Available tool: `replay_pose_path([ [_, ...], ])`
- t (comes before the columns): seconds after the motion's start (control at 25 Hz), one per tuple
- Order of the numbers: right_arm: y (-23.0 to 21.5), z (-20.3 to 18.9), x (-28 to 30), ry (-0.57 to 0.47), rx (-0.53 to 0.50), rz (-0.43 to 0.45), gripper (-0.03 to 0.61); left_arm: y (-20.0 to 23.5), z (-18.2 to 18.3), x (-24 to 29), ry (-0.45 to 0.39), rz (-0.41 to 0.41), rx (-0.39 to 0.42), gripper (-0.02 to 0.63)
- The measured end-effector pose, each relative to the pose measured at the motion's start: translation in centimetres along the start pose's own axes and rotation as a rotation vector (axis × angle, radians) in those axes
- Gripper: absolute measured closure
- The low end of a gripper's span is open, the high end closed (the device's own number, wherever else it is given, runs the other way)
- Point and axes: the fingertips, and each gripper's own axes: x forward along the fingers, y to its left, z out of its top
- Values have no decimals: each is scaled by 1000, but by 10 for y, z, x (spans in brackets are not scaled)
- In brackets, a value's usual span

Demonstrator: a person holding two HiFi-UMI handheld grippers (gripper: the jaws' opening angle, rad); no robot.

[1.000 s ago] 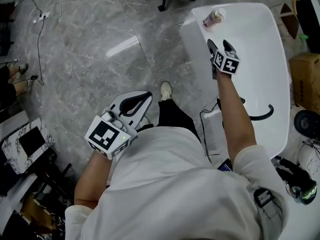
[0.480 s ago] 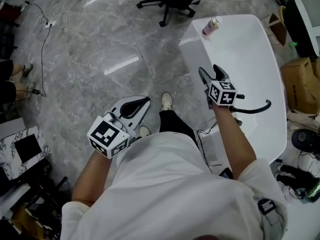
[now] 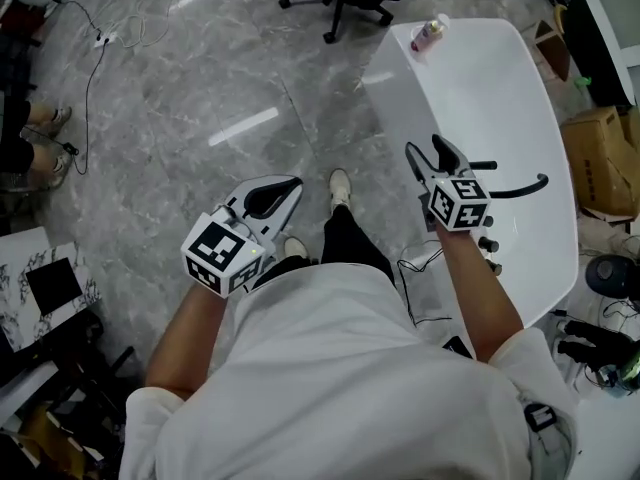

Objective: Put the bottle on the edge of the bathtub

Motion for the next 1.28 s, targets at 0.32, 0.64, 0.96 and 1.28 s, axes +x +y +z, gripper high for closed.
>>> replay_pose_path([
  [0.32, 59, -12, -47, -43, -10, 50, 365, -24, -15, -17, -8, -20, -41, 595],
  [0.64, 101, -4, -74, -85, -72, 101, 556, -47, -29, -25, -2, -51, -38, 595],
  [0.96, 127, -3, -99, -71, -121, 155, 569, -59, -36, -37, -17, -44, -34, 595],
  [1.28, 155, -2, -105, -64, -155, 213, 571, -61, -46, -56, -26, -17, -43, 595],
])
